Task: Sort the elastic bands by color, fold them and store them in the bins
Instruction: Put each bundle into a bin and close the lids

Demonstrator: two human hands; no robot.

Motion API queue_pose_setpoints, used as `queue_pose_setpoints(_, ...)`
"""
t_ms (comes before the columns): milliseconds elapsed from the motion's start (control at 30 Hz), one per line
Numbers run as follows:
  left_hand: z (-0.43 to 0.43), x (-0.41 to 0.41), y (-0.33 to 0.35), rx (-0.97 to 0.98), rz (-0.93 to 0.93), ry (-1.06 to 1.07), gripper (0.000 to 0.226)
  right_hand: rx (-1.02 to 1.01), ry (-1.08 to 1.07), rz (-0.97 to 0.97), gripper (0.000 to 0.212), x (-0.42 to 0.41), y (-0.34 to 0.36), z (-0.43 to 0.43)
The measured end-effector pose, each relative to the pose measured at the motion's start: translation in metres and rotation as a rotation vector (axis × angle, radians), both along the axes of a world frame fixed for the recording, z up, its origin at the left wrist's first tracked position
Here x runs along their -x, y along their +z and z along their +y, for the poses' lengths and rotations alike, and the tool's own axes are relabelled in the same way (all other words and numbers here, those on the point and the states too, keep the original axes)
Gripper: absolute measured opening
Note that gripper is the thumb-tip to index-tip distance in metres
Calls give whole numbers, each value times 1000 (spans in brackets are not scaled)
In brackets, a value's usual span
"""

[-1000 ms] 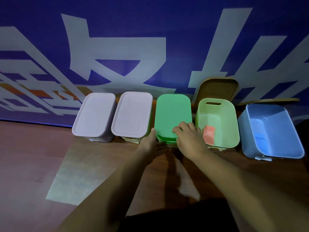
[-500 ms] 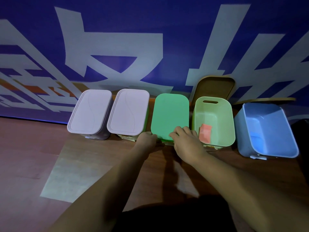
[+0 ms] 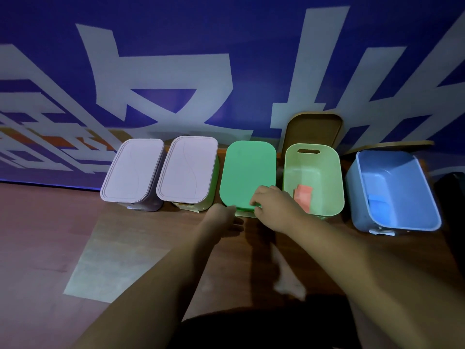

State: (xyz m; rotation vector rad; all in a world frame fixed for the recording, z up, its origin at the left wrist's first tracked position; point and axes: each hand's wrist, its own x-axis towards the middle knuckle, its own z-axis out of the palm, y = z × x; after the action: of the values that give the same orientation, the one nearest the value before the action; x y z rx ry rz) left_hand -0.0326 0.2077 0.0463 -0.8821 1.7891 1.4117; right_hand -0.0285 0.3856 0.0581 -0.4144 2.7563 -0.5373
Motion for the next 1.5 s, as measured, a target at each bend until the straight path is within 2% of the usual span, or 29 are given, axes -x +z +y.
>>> queue_pose_setpoints(133, 23, -19, 12, -8, 61, -205, 23, 122, -74, -11, 26, 7, 8, 37)
queue_pose_setpoints(267, 51, -24, 16, -42, 72, -483, 13, 171, -227, 107, 21, 27, 29, 83)
queue_pose_setpoints(400, 81, -23, 16, -80, 113, -333, 21, 138, -359, 256, 22, 64, 56, 121)
queue_pose_setpoints(533, 101, -14, 13, -149, 97, -379, 19, 34, -429, 378, 40, 101, 72, 142)
queue_pose_setpoints(733, 114, 8, -8, -148, 55, -371, 28, -197, -448, 221, 61, 129, 70, 149)
queue_pose_setpoints(833, 116, 20, -9, -194, 19, -441, 22, -287, -460, 277, 52, 134, 66, 149)
queue_pose_setpoints(967, 117, 25, -13, -176, -50, -444, 34, -399, -433, 357, 27, 138, 68, 141)
queue_pose_setpoints(1233, 119, 23, -26, -203, -69, -500, 37, -353, -357, 307, 27, 116, 68, 141)
queue_pose_setpoints(1400, 119, 13, -20, -211, -58, -389, 26, -339, -284, 301, 18, 82, 74, 140)
queue_pose_setpoints(1500, 122, 5, -16, -215, -50, -235, 14, -305, -210, 265, 14, 51, 71, 138)
